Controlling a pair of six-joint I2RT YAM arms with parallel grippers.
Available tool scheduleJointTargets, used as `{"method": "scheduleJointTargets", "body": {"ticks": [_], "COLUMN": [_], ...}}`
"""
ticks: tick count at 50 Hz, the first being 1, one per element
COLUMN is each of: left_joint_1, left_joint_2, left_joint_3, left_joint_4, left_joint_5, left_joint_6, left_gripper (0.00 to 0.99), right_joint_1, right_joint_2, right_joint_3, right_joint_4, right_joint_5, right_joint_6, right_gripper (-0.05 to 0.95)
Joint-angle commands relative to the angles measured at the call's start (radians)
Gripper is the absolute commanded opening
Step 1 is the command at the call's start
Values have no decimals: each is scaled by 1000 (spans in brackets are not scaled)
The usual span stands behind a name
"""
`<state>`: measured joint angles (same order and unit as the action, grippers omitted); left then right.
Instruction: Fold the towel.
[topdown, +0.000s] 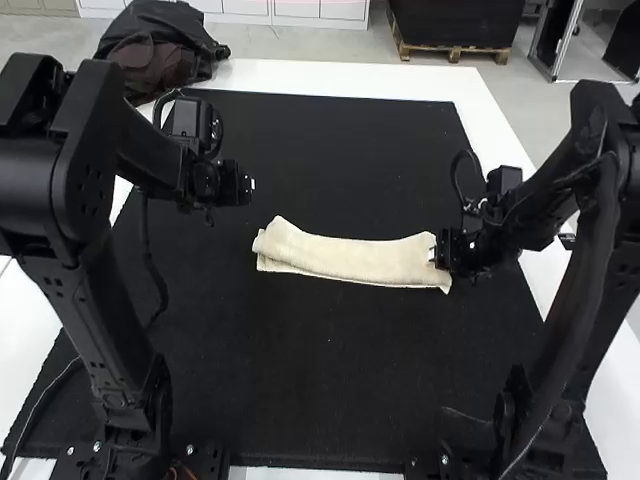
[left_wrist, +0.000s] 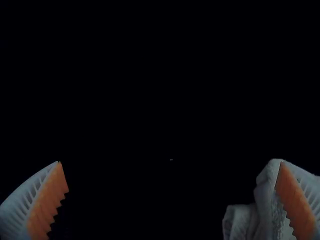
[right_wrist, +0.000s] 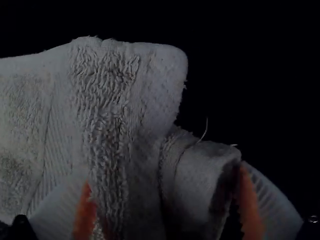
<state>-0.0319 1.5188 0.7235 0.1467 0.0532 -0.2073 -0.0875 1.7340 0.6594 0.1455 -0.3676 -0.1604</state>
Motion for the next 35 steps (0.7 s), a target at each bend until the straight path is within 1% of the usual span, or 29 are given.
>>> {"method": "scheduleJointTargets", "body": {"ticks": [1,2,4,9,15,20,27,35], "left_joint_1": [10,10,15,27,43,55,59,56], "left_joint_2": [-34,-35,-42,-45,-46,-51,-68,-71], "left_joint_3": [33,33,33,33,34,34,34,33], "left_joint_4": [-4,-4,-6,-9,-24,-30,-27,-27], "left_joint_5": [10,10,10,10,10,10,8,7], "left_joint_6": [-6,-6,-6,-4,-4,-4,-4,-3], "left_gripper": [970,970,970,970,970,970,970,970], "right_joint_1": [23,22,20,17,0,-40,-89,-89], "right_joint_2": [27,29,30,25,-1,-40,-114,-185], "right_joint_3": [-14,-14,-14,-15,-14,-4,28,48], "right_joint_4": [0,0,-9,-52,-55,-75,-165,-230], "right_joint_5": [-59,-76,-94,-96,-90,-91,-102,-110], "right_joint_6": [-27,-34,-41,-67,-65,-64,-67,-64], "right_gripper": [131,-13,-25,-25,-26,-26,-26,-28]}}
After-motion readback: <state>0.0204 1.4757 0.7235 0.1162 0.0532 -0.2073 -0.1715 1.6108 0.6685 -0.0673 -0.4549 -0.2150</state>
